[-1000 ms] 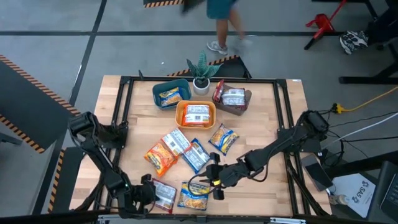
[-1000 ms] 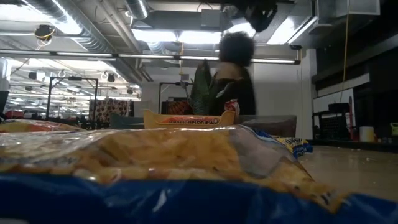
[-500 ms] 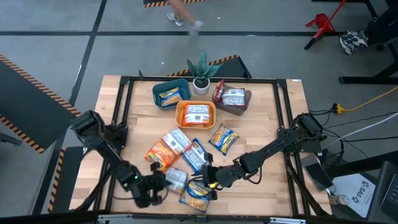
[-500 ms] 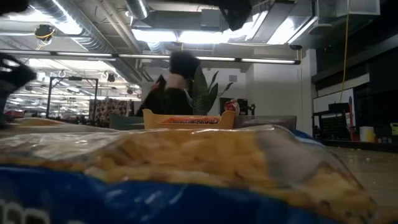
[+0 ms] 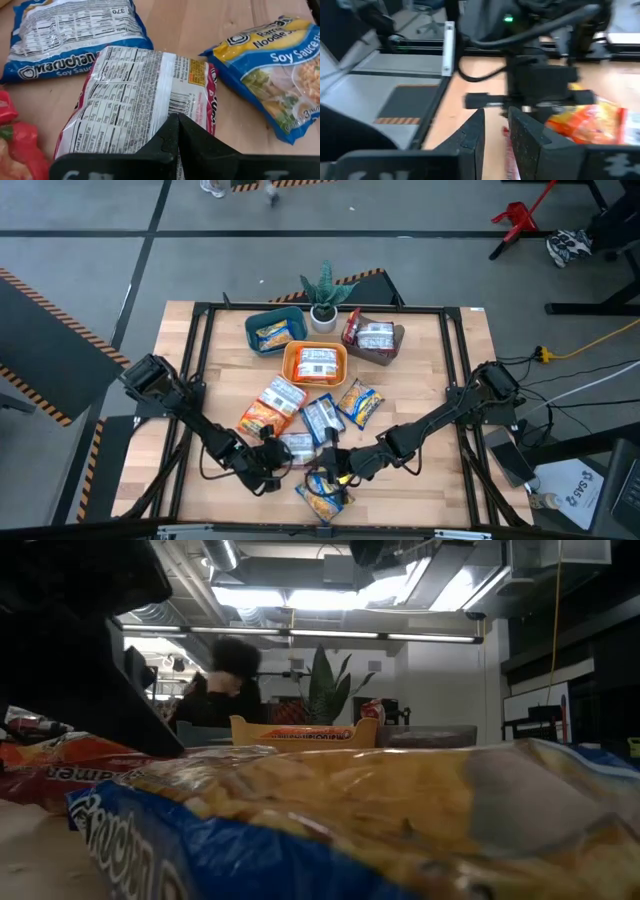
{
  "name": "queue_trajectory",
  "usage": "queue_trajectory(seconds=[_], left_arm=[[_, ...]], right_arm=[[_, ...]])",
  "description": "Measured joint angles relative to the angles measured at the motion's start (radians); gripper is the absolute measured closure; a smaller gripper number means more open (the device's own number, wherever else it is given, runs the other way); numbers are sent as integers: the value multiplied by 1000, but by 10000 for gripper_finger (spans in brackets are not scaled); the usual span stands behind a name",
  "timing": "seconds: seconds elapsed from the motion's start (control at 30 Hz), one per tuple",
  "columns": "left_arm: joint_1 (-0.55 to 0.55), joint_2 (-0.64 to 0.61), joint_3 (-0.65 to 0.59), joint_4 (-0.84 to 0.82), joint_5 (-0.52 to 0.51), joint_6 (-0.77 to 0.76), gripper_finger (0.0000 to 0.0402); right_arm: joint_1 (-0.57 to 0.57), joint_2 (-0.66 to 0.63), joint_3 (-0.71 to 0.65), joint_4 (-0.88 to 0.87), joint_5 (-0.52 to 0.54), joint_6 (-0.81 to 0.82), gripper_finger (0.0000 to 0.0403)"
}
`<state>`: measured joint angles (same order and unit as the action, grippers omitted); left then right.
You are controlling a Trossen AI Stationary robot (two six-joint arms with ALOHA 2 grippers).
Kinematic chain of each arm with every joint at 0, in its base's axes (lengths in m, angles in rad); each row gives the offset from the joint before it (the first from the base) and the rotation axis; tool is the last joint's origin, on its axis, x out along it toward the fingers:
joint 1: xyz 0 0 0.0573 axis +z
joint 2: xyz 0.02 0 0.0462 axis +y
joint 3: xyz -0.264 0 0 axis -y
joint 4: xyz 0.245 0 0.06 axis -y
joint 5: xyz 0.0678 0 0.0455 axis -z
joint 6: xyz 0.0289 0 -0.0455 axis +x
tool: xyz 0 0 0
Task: Sort Maruchan noodles
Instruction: Put the red noodle pack into the black bin
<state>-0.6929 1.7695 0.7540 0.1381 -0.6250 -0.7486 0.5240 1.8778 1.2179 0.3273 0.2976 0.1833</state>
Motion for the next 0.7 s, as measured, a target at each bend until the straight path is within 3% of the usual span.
queue_trajectory(seconds=[0.23,0.4,0.7], left_arm=[[-3,-19,1,0,5,34,401],[-3,-53,14,5,15,51,402],[-36,-115,13,1,11,52,402]], right_arm=[[4,41,1,-39,-58,143,326],[27,87,1,27,-78,155,326],[80,116,1,33,39,105,317]])
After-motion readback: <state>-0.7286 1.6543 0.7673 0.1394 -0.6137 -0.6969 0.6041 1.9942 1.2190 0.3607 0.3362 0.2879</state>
